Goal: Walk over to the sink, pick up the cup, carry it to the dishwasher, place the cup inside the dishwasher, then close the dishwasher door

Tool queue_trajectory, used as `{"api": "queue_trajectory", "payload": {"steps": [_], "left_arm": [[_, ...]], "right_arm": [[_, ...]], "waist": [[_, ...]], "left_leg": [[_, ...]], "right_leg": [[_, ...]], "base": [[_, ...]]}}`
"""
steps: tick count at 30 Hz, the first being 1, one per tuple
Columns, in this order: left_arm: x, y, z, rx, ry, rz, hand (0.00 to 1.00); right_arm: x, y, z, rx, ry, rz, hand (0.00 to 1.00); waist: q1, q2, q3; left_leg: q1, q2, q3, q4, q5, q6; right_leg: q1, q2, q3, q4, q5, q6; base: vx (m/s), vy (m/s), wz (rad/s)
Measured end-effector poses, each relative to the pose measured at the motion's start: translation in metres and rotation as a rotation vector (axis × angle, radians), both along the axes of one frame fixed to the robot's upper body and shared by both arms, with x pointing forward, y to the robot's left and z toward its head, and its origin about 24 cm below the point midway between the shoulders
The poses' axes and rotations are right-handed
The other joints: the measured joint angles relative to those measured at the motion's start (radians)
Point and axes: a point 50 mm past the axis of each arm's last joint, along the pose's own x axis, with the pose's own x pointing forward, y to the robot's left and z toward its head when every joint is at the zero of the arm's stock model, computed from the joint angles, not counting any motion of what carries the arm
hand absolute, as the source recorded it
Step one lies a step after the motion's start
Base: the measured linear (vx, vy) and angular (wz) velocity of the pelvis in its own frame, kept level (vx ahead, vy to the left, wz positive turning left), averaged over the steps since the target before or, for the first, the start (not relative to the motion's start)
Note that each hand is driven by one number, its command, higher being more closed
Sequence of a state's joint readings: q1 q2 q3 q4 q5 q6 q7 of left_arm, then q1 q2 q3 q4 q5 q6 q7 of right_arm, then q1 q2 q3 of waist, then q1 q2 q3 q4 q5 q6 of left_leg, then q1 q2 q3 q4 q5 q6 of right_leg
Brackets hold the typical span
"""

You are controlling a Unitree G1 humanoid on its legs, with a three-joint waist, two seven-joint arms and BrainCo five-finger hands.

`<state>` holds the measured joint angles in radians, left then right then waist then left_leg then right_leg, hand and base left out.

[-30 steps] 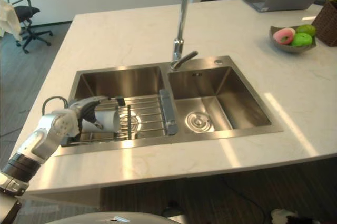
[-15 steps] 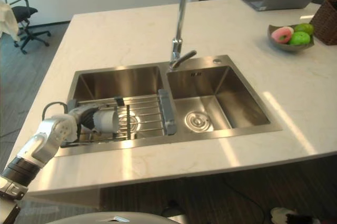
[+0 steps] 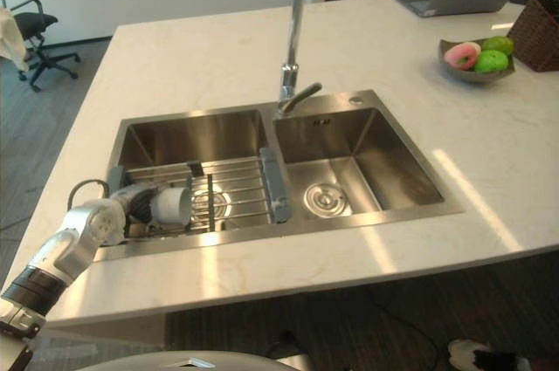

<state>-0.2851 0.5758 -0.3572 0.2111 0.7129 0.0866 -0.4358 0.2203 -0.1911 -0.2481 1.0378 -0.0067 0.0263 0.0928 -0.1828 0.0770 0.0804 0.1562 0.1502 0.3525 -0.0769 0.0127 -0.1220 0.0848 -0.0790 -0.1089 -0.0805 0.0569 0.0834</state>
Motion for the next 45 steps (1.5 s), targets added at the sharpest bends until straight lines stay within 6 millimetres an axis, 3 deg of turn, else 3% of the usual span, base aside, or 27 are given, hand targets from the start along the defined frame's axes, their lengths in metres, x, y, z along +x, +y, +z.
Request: {"api": "queue_trajectory", "payload": {"steps": [15, 16, 30, 34, 45], "left_arm": [[-0.002, 0.009, -0.03, 0.003, 0.081, 0.087, 0.0], [-0.002, 0.009, -0.032, 0.004, 0.081, 0.095, 1.0], [-0.001, 0.01, -0.038, -0.054, 0.06, 0.164, 1.0], [-0.007, 0.009, -0.044, -0.202, 0.024, 0.188, 1.0], [-0.025, -0.023, -0.022, -0.781, -0.141, 0.188, 1.0]], "right_arm": [[-0.003, -0.005, 0.001, 0.021, 0.021, 0.012, 0.0], [-0.003, -0.005, 0.001, 0.021, 0.021, 0.012, 0.0], [0.004, -0.006, 0.002, 0.034, 0.043, 0.094, 0.0], [0.005, -0.006, 0.002, 0.034, 0.038, 0.097, 0.0], [0.007, -0.002, 0.001, 0.04, 0.007, 0.081, 0.0]], "waist": [[-0.005, 0.0, -0.003], [-0.005, 0.0, -0.003], [0.002, -0.001, -0.003], [-0.001, 0.0, -0.003], [-0.001, -0.007, 0.005]], "left_leg": [[0.023, 0.0, 0.009, -0.002, -0.009, -0.007], [0.024, 0.0, 0.008, -0.006, -0.009, -0.006], [0.022, -0.011, 0.004, -0.006, -0.012, -0.002], [0.021, -0.014, 0.003, -0.006, -0.013, 0.0], [0.019, -0.014, 0.0, 0.0, -0.018, 0.004]], "right_leg": [[0.015, 0.001, 0.016, -0.007, 0.0, 0.002], [0.015, 0.001, 0.017, -0.007, -0.002, 0.004], [0.001, -0.003, 0.048, -0.007, 0.01, 0.025], [-0.002, -0.004, 0.049, -0.007, 0.011, 0.023], [0.0, -0.004, 0.037, 0.0, 0.007, 0.016]], "base": [[-0.01, -0.003, -0.02], [-0.05, -0.015, -0.02], [-0.01, -0.003, -0.04], [0.0, 0.0, 0.0], [0.03, -0.003, 0.01]]}}
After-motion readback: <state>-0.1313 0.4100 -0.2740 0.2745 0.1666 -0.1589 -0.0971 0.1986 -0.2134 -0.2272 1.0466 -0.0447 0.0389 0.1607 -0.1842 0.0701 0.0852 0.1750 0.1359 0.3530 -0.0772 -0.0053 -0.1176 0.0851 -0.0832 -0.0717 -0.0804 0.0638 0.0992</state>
